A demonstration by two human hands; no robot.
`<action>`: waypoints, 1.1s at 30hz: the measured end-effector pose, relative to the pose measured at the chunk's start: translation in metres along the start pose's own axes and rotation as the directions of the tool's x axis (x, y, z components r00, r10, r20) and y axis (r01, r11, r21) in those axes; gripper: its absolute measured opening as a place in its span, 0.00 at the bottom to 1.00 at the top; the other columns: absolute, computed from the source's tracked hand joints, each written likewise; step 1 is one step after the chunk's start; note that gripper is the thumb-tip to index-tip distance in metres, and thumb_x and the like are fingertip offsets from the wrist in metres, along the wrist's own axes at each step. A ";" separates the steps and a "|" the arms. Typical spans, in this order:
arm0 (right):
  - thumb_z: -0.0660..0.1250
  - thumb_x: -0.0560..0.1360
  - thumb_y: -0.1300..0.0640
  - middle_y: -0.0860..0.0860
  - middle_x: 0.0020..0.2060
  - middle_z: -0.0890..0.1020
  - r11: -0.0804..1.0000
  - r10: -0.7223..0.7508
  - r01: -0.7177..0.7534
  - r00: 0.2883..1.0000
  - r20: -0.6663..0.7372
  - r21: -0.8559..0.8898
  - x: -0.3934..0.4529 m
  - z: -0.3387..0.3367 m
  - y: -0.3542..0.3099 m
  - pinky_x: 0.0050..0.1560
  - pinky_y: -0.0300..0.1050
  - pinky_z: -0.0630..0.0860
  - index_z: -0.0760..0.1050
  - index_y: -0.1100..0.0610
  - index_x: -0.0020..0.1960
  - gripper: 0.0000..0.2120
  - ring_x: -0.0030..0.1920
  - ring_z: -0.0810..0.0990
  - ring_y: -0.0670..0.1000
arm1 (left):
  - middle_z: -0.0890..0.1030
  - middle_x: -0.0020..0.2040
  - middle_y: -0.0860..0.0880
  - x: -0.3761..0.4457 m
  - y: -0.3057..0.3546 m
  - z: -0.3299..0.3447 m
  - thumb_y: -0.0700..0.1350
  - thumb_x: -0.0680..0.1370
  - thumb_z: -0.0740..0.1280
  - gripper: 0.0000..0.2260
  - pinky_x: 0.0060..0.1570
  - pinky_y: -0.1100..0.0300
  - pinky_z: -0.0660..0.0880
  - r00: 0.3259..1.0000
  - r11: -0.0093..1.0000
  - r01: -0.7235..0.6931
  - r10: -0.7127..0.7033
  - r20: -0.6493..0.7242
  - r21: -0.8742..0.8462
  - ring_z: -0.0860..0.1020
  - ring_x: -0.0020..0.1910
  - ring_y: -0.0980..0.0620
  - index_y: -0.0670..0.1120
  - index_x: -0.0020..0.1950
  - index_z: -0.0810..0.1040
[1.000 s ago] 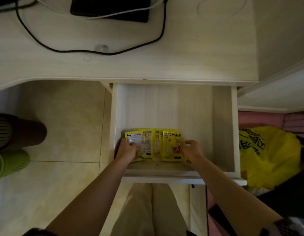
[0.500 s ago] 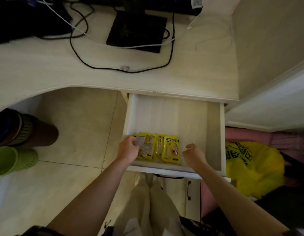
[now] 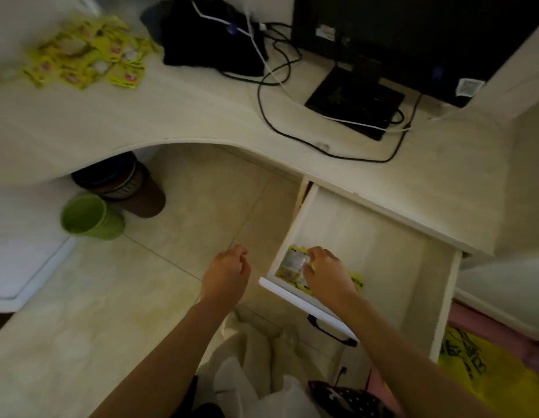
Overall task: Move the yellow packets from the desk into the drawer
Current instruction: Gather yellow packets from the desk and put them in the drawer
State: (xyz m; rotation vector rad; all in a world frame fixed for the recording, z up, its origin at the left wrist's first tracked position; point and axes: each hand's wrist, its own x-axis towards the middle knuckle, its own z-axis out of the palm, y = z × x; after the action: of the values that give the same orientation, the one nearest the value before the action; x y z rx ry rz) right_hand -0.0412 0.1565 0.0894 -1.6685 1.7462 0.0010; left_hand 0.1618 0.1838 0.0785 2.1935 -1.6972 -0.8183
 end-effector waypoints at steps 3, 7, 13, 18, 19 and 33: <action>0.58 0.79 0.56 0.57 0.59 0.76 0.995 -0.070 0.073 0.996 0.046 -0.073 0.008 0.017 -0.044 0.56 0.53 0.77 0.68 0.59 0.66 0.17 0.58 0.77 0.58 | 0.80 0.52 0.49 -0.001 -0.029 -0.028 0.44 0.79 0.60 0.12 0.48 0.59 0.74 0.994 0.999 0.048 -0.047 -0.100 0.017 0.77 0.50 0.51 0.50 0.62 0.75; 0.57 0.79 0.55 0.58 0.61 0.74 0.975 -0.140 0.155 0.985 0.101 -0.162 0.020 0.045 -0.106 0.57 0.51 0.75 0.67 0.60 0.66 0.18 0.60 0.76 0.59 | 0.80 0.53 0.49 -0.001 -0.081 -0.066 0.46 0.79 0.61 0.12 0.47 0.58 0.77 0.981 0.993 0.116 -0.109 -0.159 0.030 0.79 0.48 0.51 0.51 0.62 0.74; 0.56 0.80 0.55 0.55 0.62 0.74 0.957 -0.209 0.237 0.963 0.169 -0.168 0.044 0.085 -0.194 0.54 0.45 0.73 0.66 0.59 0.68 0.18 0.59 0.75 0.55 | 0.80 0.53 0.49 0.016 -0.166 -0.124 0.46 0.79 0.60 0.13 0.50 0.54 0.78 0.959 0.978 0.204 -0.192 -0.207 0.038 0.78 0.51 0.50 0.50 0.63 0.73; 0.56 0.80 0.55 0.56 0.62 0.75 0.947 -0.241 0.273 0.952 0.186 -0.167 0.073 0.104 -0.261 0.56 0.49 0.75 0.66 0.59 0.67 0.17 0.59 0.75 0.55 | 0.81 0.53 0.49 0.041 -0.219 -0.164 0.46 0.80 0.60 0.12 0.47 0.57 0.77 0.941 0.967 0.251 -0.237 -0.240 0.032 0.78 0.51 0.50 0.50 0.62 0.74; 0.56 0.80 0.55 0.56 0.61 0.75 0.944 -0.252 0.282 0.951 0.177 -0.172 0.079 0.105 -0.274 0.56 0.48 0.74 0.67 0.58 0.66 0.17 0.59 0.75 0.54 | 0.81 0.53 0.49 0.047 -0.226 -0.171 0.46 0.80 0.60 0.12 0.46 0.58 0.76 0.938 0.967 0.254 -0.238 -0.251 0.034 0.78 0.51 0.50 0.50 0.62 0.74; 0.56 0.80 0.56 0.58 0.62 0.75 0.887 -0.373 0.395 0.918 0.133 -0.238 0.216 0.075 -0.408 0.59 0.48 0.71 0.68 0.60 0.67 0.17 0.61 0.75 0.58 | 0.80 0.54 0.47 0.195 -0.259 -0.256 0.45 0.79 0.61 0.12 0.46 0.53 0.75 0.931 0.971 0.236 -0.217 -0.294 0.031 0.77 0.54 0.46 0.47 0.61 0.76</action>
State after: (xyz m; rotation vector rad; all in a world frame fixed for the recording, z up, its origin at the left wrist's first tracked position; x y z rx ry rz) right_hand 0.3695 -0.0651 0.1169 -2.1547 1.3709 0.1218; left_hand 0.5476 0.0390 0.0990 2.4459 -1.3675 -0.4626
